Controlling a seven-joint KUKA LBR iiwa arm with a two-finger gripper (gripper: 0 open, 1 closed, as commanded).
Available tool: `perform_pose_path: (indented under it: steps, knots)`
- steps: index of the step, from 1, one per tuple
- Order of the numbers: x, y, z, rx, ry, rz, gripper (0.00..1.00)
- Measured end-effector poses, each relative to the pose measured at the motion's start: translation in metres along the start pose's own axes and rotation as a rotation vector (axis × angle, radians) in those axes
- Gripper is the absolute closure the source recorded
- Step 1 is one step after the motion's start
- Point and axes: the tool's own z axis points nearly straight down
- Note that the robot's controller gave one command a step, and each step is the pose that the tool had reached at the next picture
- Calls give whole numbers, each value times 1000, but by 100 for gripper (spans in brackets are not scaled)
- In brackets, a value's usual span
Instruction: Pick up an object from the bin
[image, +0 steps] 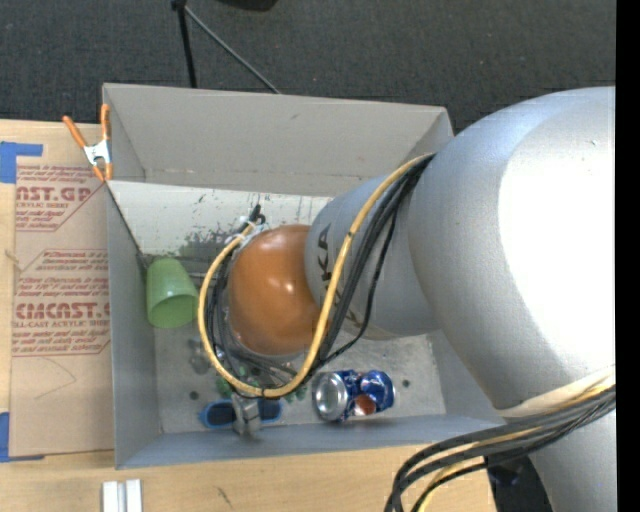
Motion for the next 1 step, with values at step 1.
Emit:
perform_pose_path:
  steps: [1]
  knots:
    - [-33, -44, -25, 0, 14, 51, 0]
